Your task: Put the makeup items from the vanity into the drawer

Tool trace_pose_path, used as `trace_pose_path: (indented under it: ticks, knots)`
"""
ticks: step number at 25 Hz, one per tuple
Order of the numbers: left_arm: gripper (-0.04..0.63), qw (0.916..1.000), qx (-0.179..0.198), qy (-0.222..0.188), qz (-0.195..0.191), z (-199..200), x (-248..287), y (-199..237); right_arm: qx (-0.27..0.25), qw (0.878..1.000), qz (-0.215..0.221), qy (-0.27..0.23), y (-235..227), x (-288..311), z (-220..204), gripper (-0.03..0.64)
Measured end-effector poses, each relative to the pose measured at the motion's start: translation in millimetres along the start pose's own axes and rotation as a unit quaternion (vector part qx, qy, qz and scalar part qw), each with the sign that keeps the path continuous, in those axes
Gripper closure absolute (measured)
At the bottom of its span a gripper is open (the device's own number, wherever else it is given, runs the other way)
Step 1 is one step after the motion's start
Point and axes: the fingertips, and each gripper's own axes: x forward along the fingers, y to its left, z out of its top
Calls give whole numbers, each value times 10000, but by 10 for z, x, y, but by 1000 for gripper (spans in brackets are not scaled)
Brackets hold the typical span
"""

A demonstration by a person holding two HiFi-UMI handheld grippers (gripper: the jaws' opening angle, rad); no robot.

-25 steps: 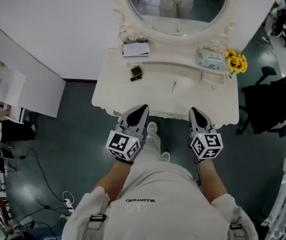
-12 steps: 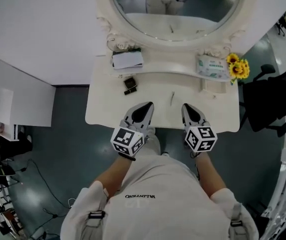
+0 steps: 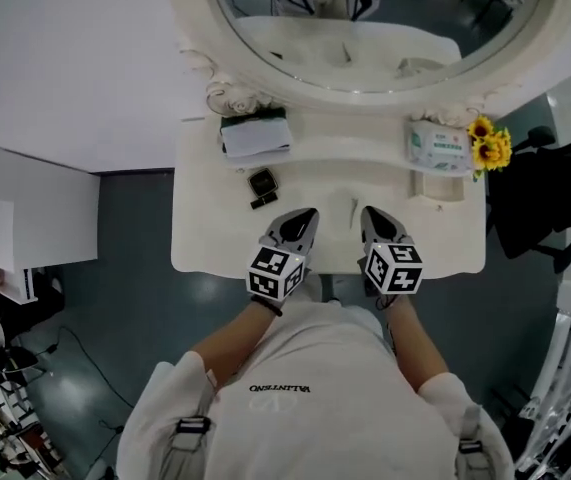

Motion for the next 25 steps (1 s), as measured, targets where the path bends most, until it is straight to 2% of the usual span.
trace_pose_path:
  ticks: [7, 10, 14, 18, 25]
  knots:
    - [594, 9993, -186, 302, -108, -129, 269, 186, 65, 9987, -309, 409, -63, 280, -91, 600]
    - [594, 9990, -206, 352, -159, -128, 342, 183, 187, 9969, -264, 716, -105, 374, -206, 579]
    - [594, 9989, -256, 386, -104, -128, 417, 200, 556, 9927, 2, 1074, -130, 495, -332, 448]
    - [594, 9988, -292, 404, -19, -102, 449, 204, 543, 9889, 142, 1374, -165, 580, -423, 403]
    - [594, 9977, -365, 530, 195, -181, 551, 234, 644, 9789, 344, 1906, -220, 728, -651, 250]
